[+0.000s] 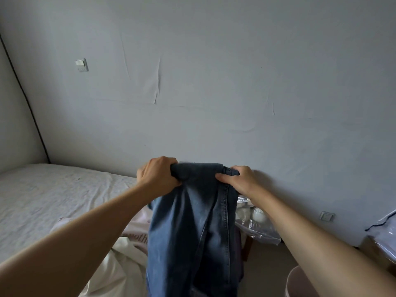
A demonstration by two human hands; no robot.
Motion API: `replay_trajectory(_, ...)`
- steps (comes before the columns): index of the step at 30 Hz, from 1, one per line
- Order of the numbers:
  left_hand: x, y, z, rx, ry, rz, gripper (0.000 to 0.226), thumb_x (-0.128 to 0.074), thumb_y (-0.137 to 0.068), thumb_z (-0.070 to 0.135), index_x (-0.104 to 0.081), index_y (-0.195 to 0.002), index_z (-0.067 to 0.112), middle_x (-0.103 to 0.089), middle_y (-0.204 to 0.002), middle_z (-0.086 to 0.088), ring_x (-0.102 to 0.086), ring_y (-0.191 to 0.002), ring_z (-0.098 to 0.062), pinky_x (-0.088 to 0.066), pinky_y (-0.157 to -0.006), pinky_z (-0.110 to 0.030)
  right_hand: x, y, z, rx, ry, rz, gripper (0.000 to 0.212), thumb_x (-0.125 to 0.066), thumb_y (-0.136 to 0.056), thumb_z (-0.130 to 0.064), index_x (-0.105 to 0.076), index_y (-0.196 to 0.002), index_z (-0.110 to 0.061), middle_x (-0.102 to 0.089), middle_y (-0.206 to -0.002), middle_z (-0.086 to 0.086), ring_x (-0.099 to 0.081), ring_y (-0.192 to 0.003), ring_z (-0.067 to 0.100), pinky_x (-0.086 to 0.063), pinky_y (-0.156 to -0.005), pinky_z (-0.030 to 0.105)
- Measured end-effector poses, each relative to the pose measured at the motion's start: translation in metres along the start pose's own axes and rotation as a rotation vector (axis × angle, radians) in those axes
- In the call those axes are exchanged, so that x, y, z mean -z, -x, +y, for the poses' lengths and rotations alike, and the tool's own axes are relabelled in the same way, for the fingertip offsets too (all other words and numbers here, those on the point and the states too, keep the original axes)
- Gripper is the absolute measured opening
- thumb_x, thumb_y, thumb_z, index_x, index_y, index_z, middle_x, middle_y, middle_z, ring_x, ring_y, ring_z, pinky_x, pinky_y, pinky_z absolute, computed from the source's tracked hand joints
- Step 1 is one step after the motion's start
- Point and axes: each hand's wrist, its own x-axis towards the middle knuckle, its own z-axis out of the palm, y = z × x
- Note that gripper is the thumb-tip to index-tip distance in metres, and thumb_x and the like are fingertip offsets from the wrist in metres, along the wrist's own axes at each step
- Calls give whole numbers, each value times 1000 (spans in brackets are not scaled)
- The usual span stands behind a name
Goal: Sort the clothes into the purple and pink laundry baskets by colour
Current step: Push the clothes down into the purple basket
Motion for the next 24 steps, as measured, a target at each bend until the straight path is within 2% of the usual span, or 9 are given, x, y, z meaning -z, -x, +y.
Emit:
replay_trajectory(2,1,-1,-2,20,17,-40,25,-73,-73,29,-65,-96,25,-59,-90,2,-57,-98,-25,-37,-69,-28,3,2,-2,27,212,-31,67,-78,-61,-58,-61,-112,-18,-59,-115,4,-56,-109,20,-47,-93,37)
replay_trajectory(4,-3,-3,-4,10,1,-77,27,-73,-71,30,-67,-96,26,-48,-98,-1,-48,-106,-27,-37,-76,-31,0,7,-8,110,503,-137,117,-80,-47,-66,-31,-144,-23,-36,-142,7,-34,-133,25,-34,-109,45)
replay_trajectory(7,-13,-5,-4,-11,2,-119,31,-75,-69,30,-68,-100,26,-41,-111,-4,-36,-114,-26,-36,-87,-35,-24,20,-11,312,922,-191,135,-81,-45,-66,-6,-150,-26,-31,-147,7,-29,-136,28,-22,-114,48)
replay_trajectory(9,-18,-5,-6,-20,76,-159,32,-77,-67,28,-69,-98,24,-43,-118,-5,-35,-118,-26,-39,-91,-38,-41,25,-2,369,1037,-80,120,-81,-50,-62,-19,-144,-22,-49,-132,7,-47,-122,28,-30,-108,45)
replay_trajectory(11,-19,-2,-8,-24,78,-217,33,-77,-68,29,-69,-99,25,-39,-125,-3,-31,-122,-26,-36,-97,-40,-47,25,7,408,1015,73,80,-81,-62,-44,-41,-126,-18,-62,-112,5,-61,-102,27,-43,-88,37)
replay_trajectory(13,-19,3,-10,-42,12,-263,35,-77,-71,36,-67,-104,30,-28,-140,2,-23,-129,-25,-29,-101,-41,-45,27,6,382,949,122,50,-75,-69,-25,-51,-111,-17,-67,-100,4,-65,-92,27,-46,-68,32)
replay_trajectory(16,-21,12,-4,-165,-163,-228,47,-73,-71,46,-60,-116,36,-18,-153,7,-16,-138,-24,-18,-111,-48,-46,31,6,331,943,101,40,-72,-69,-23,-59,-107,-18,-68,-99,5,-64,-94,29,-42,-66,30)
replay_trajectory(20,-40,31,12,-378,-399,-281,92,-75,-61,61,-34,-138,31,-46,-141,4,-30,-137,-20,-5,-114,-51,-48,45,6,244,1035,85,34,-71,-73,-24,-62,-105,-16,-64,-107,9,-62,-102,31,-44,-74,32)
replay_trajectory(24,-64,45,24,-452,-468,-227,85,-76,-69,46,-29,-137,26,-55,-126,-1,-52,-119,-24,-28,-104,-40,-42,58,13,171,1049,61,31,-71,-75,-27,-63,-104,-17,-64,-109,9,-62,-103,31,-43,-73,31)
